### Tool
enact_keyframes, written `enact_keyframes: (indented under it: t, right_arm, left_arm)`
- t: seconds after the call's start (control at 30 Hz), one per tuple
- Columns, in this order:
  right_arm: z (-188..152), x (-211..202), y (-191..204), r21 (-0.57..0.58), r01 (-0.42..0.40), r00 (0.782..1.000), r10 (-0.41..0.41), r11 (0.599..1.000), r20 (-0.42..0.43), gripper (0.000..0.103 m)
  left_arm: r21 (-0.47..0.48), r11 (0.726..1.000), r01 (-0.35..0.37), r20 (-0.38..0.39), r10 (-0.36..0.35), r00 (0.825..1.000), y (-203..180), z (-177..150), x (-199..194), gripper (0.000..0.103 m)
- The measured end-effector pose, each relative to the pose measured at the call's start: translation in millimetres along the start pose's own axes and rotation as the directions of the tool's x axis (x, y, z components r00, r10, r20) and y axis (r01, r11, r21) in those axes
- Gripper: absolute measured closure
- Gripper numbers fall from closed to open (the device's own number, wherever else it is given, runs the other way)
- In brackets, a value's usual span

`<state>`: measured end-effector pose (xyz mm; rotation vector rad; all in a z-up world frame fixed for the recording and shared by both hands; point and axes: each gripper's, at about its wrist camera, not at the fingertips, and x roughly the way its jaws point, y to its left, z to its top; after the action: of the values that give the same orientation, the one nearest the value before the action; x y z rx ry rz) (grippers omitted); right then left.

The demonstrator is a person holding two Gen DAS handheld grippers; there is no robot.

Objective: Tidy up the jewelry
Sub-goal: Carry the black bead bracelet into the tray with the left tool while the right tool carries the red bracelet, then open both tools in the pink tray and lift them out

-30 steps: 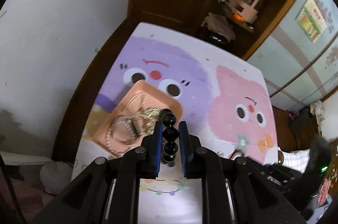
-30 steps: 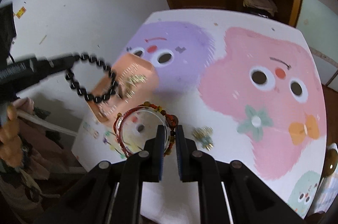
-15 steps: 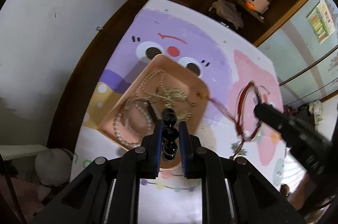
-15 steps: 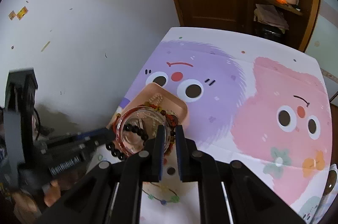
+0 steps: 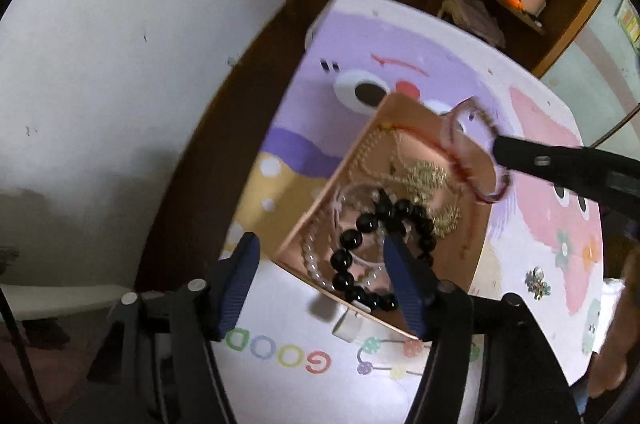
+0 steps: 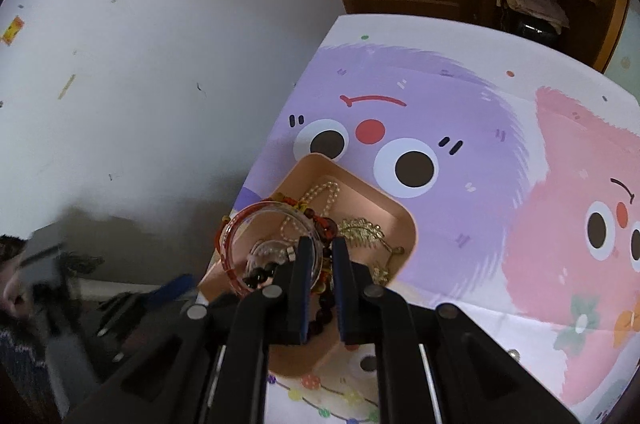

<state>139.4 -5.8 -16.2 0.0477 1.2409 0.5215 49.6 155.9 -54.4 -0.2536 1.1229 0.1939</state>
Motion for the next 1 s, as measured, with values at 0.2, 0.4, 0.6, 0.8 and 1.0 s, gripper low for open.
enact_keyframes:
  t: [0.2, 0.4, 0.6, 0.8, 1.0]
  right_arm:
    - [7.6, 27.8, -0.1, 0.027, 0.015, 0.999, -0.014, 1.000, -0.049, 0.093]
    - [3.0, 46.9, -0.6, 0.028, 0.003, 0.992, 0.001, 1.000, -0.127, 0.092]
    - [-2.6, 36.3, -6.8, 0.041, -0.033, 0.992, 0.038, 0.999, -0.118, 0.074]
    - [-9.7, 5.6, -17.0, 0.023, -0.029, 0.997, 0.031, 0.999, -0.070, 0.074]
    - [-26.1, -28.5, -35.1, 0.003, -0.001, 0.999, 0.001, 1.000, -0.032, 0.074]
  left_arm:
    - [-0.019, 1.000, 0.008, 0.009, -0.008, 1.000, 4.7, 2.1, -8.2, 0.040]
    - [-0.040, 0.999, -0.001, 0.013, 0.002, 1.000, 5.9, 3.4, -14.0, 0.040]
    - [-0.039, 0.999, -0.002, 0.015, 0.002, 1.000, 2.9, 3.3, -17.2, 0.040]
    - [-0.015, 1.000, 0.011, 0.025, -0.011, 1.000, -9.4, 2.0, -25.4, 0.040]
    - [0.015, 0.999, 0.029, 0.024, -0.029, 0.999, -26.2, -1.1, -32.5, 0.040]
